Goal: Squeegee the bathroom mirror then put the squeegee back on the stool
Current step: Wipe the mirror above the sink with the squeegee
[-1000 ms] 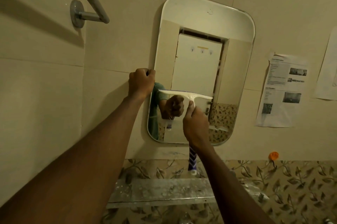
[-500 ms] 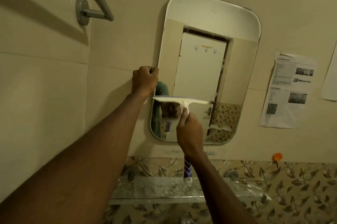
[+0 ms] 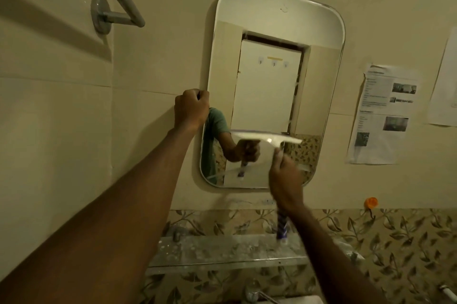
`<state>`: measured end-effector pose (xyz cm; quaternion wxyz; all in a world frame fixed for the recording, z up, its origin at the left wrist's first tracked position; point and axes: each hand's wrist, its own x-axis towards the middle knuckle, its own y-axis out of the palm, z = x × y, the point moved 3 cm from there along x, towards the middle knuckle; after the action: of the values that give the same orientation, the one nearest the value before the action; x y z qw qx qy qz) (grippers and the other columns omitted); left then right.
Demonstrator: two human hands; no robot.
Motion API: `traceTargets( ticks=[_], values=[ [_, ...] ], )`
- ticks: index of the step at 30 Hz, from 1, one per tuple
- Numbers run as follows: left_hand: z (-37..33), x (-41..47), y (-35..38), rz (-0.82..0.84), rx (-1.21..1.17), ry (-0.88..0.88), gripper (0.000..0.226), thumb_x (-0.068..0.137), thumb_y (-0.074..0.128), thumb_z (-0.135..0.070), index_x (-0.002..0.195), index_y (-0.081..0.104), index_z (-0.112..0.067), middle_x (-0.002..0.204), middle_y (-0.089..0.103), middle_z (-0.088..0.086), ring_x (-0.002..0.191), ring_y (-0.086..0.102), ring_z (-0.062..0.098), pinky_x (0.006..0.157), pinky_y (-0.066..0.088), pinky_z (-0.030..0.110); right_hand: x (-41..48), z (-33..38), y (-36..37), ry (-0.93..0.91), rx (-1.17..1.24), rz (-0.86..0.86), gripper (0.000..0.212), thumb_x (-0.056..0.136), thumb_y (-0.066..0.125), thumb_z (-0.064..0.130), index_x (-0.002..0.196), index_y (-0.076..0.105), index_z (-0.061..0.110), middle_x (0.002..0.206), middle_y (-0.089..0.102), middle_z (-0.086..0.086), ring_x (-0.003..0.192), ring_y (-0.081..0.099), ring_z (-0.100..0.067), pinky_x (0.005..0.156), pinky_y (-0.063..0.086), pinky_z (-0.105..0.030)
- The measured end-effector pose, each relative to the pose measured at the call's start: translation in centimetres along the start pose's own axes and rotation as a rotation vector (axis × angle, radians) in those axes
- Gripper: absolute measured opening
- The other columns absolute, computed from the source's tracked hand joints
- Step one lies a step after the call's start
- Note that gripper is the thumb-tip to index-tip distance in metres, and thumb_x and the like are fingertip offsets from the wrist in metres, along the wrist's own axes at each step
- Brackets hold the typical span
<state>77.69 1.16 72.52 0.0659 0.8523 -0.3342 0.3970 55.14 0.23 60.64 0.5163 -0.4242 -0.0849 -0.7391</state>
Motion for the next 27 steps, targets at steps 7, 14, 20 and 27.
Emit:
traceTargets(
  ticks=[7,14,20,27],
  values=[
    [0.4,0.2,0.5,-0.035,-0.023,0.000,0.035,0.097,0.043,-0.022,0.070,0.057,-0.006,0.058,0.048,0.004,0.051,0.042,0.010,0.047,0.029,0.024,-1.9,-5.4,0.9,0.071,-0.045,-0.017,0.044,0.105,0.029,0.030,0.092,0.064,0.006,0.062,0.057,-0.003,0.049,0.051,-0.013,0.040,0.037,-0.016],
    [0.3,-0.3,0.5,-0.058,-0.029,-0.017,0.033,0.097,0.043,-0.022,0.072,0.059,-0.008,0.064,0.052,0.005,0.053,0.043,0.008,0.046,0.029,0.022,-1.0,-5.3,-1.7,0.060,0.002,0.042,0.045,0.104,0.029,0.035,0.081,0.058,0.011,0.067,0.059,-0.014,0.054,0.050,-0.019,0.050,0.046,-0.038],
    [1.1,-0.9,0.7,-0.086,-0.065,-0.102,0.033,0.096,0.042,-0.020,0.067,0.054,-0.006,0.055,0.044,-0.001,0.050,0.038,0.008,0.047,0.026,0.024,2.4,-6.8,-2.6,0.062,-0.032,-0.097,0.045,0.105,0.027,0.035,0.091,0.062,0.010,0.068,0.060,-0.007,0.057,0.057,-0.022,0.051,0.049,-0.033],
    [0.8,-1.1,0.7,-0.071,-0.030,-0.078,0.034,0.097,0.042,-0.021,0.072,0.059,-0.005,0.057,0.047,0.000,0.052,0.042,0.007,0.047,0.029,0.022,-3.6,-8.9,-1.3,0.152,-0.085,0.038,0.049,0.104,0.028,0.035,0.067,0.051,0.013,0.058,0.052,-0.006,0.054,0.051,-0.024,0.048,0.036,-0.029]
  ],
)
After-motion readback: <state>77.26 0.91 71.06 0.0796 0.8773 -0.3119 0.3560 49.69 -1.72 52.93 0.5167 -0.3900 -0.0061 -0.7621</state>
